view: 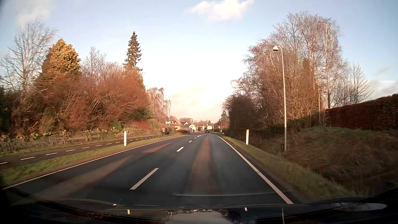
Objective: Follow the waypoints while adhering to traffic rules and regulations
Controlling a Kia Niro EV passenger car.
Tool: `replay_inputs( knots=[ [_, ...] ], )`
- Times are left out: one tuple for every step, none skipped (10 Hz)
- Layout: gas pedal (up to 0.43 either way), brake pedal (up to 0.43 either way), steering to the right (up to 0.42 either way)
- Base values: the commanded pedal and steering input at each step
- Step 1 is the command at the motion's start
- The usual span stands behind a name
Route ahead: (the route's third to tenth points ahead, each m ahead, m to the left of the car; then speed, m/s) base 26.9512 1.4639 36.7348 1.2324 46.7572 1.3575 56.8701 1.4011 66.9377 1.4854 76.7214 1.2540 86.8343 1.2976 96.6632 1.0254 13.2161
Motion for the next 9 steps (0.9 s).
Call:
replay_inputs(
  knots=[
    [0.079,0.0,0.002],
    [0.079,0.0,0.002],
    [0.079,0.0,0.002],
    [0.079,0.0,0.0],
    [0.079,0.0,-0.003],
    [0.079,0.0,-0.003],
    [0.079,0.0,-0.003],
    [0.079,0.0,-0.002],
    [0.079,0.0,0.001]
  ],
)
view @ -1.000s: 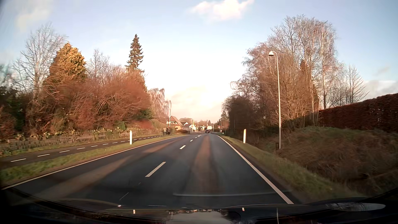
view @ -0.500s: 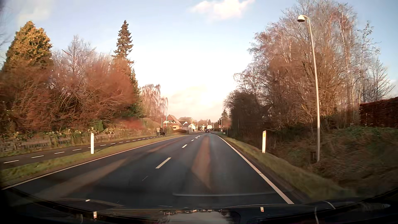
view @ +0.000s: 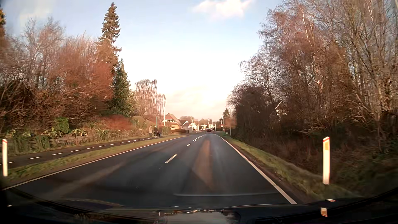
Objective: Follow the waypoints while adhering to traffic rules and regulations
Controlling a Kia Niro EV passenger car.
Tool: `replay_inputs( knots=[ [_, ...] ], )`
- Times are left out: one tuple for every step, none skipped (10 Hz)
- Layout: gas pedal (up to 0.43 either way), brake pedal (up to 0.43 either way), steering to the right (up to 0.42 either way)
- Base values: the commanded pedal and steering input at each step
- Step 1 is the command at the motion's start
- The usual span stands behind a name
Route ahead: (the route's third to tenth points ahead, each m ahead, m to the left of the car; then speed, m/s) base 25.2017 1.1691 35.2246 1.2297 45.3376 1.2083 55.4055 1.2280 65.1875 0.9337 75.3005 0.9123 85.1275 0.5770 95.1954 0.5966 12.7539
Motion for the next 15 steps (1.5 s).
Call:
replay_inputs(
  knots=[
    [0.079,0.0,0.003],
    [0.079,0.0,0.003],
    [0.079,0.0,0.003],
    [0.079,0.0,0.003],
    [0.079,0.0,0.003],
    [0.079,0.0,0.003],
    [0.079,0.0,0.004],
    [0.079,0.0,0.004],
    [0.079,0.0,0.004],
    [0.079,0.0,0.004],
    [0.079,0.0,0.003],
    [0.079,0.0,0.003],
    [0.079,0.0,0.003],
    [0.079,0.0,0.003],
    [0.079,0.0,0.003]
  ],
)
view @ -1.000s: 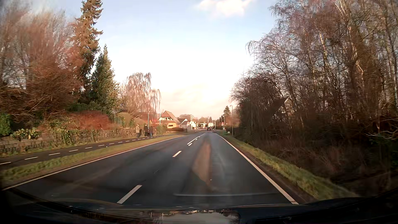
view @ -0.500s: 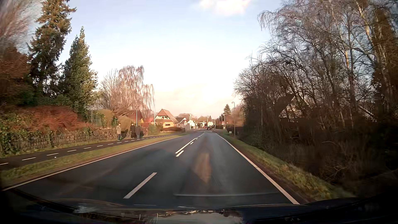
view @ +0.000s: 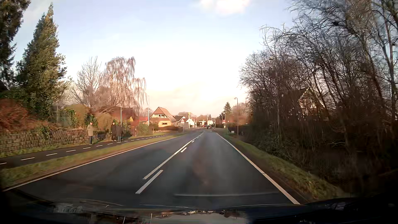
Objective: Follow the waypoints while adhering to traffic rules and regulations
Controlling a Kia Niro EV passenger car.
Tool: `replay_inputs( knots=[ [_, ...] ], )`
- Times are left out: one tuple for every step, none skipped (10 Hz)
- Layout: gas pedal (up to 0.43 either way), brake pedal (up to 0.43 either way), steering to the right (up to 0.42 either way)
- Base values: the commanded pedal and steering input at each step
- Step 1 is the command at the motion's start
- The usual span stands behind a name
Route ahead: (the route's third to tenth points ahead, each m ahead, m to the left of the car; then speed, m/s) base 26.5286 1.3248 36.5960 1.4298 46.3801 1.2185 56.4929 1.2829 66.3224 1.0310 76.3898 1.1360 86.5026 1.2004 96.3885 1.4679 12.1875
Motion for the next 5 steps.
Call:
replay_inputs(
  knots=[
    [0.079,0.0,0.004],
    [0.079,0.0,0.003],
    [0.079,0.0,0.004],
    [0.067,0.0,0.004],
    [0.059,0.0,0.004]
  ],
)
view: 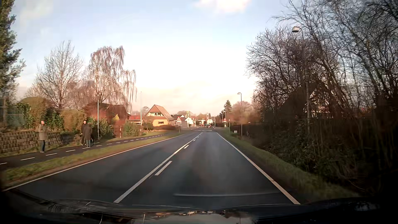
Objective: Follow the waypoints while adhering to traffic rules and regulations
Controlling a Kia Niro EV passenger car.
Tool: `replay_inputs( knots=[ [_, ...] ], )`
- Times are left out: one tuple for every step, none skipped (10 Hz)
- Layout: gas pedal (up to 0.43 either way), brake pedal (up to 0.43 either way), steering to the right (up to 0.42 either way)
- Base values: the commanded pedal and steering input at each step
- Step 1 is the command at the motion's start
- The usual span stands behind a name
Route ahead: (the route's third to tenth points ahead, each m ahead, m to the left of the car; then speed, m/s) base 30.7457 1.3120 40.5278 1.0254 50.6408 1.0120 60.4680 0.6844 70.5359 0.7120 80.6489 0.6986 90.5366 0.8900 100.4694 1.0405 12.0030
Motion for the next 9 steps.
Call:
replay_inputs(
  knots=[
    [0.047,0.0,0.003],
    [0.0,0.0,0.004],
    [0.0,0.0,0.003],
    [0.0,0.0,0.003],
    [0.0,0.0,0.003],
    [0.0,0.0,0.003],
    [0.0,0.0,0.003],
    [0.0,0.0,0.003],
    [0.039,0.0,0.003]
  ],
)
